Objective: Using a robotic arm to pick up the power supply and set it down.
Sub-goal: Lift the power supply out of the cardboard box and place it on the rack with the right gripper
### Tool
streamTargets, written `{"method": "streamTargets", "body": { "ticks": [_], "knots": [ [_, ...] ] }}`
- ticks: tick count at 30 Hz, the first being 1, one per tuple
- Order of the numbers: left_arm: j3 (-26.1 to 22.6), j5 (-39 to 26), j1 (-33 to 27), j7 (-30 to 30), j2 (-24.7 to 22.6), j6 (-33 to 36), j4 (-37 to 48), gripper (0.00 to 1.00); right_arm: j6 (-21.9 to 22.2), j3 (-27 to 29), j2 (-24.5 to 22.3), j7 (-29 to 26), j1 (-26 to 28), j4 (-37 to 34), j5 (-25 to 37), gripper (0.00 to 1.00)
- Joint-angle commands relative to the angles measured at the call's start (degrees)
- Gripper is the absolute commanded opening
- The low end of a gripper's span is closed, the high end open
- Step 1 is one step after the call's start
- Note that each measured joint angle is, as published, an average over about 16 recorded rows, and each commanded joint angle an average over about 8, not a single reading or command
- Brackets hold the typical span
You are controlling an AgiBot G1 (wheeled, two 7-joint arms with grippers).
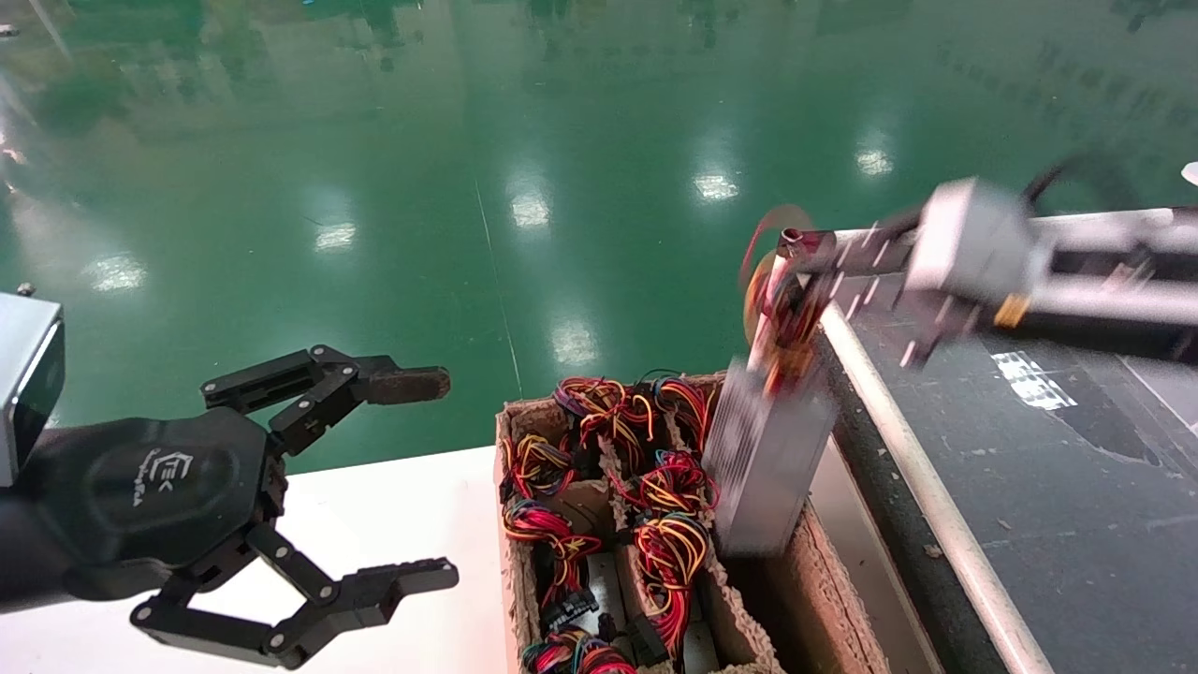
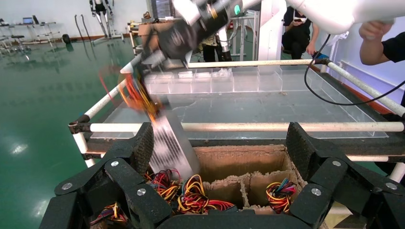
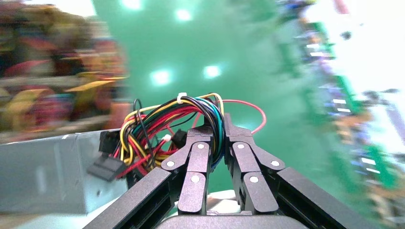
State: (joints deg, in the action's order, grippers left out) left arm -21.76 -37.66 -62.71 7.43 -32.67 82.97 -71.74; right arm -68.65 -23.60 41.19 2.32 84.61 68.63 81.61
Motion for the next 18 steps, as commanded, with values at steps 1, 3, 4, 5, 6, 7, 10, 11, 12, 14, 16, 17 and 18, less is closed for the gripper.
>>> {"method": "streamTargets", "body": {
  "ticks": [1, 3, 4, 5, 6, 7, 10, 11, 12, 14, 16, 17, 18],
  "knots": [
    [0.0, 0.0, 0.0, 0.0, 0.0, 0.0, 0.0, 1.00, 1.9, 1.6, -0.7, 0.8, 0.7, -0.3, -0.5, 0.00],
    [0.0, 0.0, 0.0, 0.0, 0.0, 0.0, 0.0, 1.00, 2.8, 2.3, -0.5, 2.1, 2.2, -2.2, -0.5, 0.00],
    [0.0, 0.0, 0.0, 0.0, 0.0, 0.0, 0.0, 1.00, 3.1, 2.5, -0.2, 2.9, 3.1, -3.3, -0.4, 0.00],
    [0.0, 0.0, 0.0, 0.0, 0.0, 0.0, 0.0, 1.00, 3.4, 2.6, 0.1, 3.7, 4.1, -4.4, -0.1, 0.00],
    [0.0, 0.0, 0.0, 0.0, 0.0, 0.0, 0.0, 1.00, 3.6, 2.6, 0.5, 4.7, 5.0, -5.6, 0.4, 0.00],
    [0.0, 0.0, 0.0, 0.0, 0.0, 0.0, 0.0, 1.00, 3.8, 2.5, 0.9, 5.7, 6.1, -6.9, 0.9, 0.00],
    [0.0, 0.0, 0.0, 0.0, 0.0, 0.0, 0.0, 1.00, 4.7, 1.9, 2.3, 8.9, 9.1, -11.3, 3.1, 0.00],
    [0.0, 0.0, 0.0, 0.0, 0.0, 0.0, 0.0, 1.00, 5.1, 1.7, 2.8, 10.1, 10.0, -13.0, 3.9, 0.00],
    [0.0, 0.0, 0.0, 0.0, 0.0, 0.0, 0.0, 1.00, 5.5, 1.5, 3.2, 11.2, 10.9, -14.8, 4.7, 0.00],
    [0.0, 0.0, 0.0, 0.0, 0.0, 0.0, 0.0, 1.00, 6.4, 1.1, 4.2, 13.5, 12.6, -18.6, 6.0, 0.00],
    [0.0, 0.0, 0.0, 0.0, 0.0, 0.0, 0.0, 1.00, 7.2, 0.8, 5.1, 15.6, 14.2, -22.6, 7.1, 0.00],
    [0.0, 0.0, 0.0, 0.0, 0.0, 0.0, 0.0, 1.00, 7.6, 0.6, 5.5, 16.7, 15.0, -24.7, 7.7, 0.00],
    [0.0, 0.0, 0.0, 0.0, 0.0, 0.0, 0.0, 1.00, 8.0, 0.4, 6.0, 17.8, 15.8, -26.7, 8.1, 0.00]
  ]
}}
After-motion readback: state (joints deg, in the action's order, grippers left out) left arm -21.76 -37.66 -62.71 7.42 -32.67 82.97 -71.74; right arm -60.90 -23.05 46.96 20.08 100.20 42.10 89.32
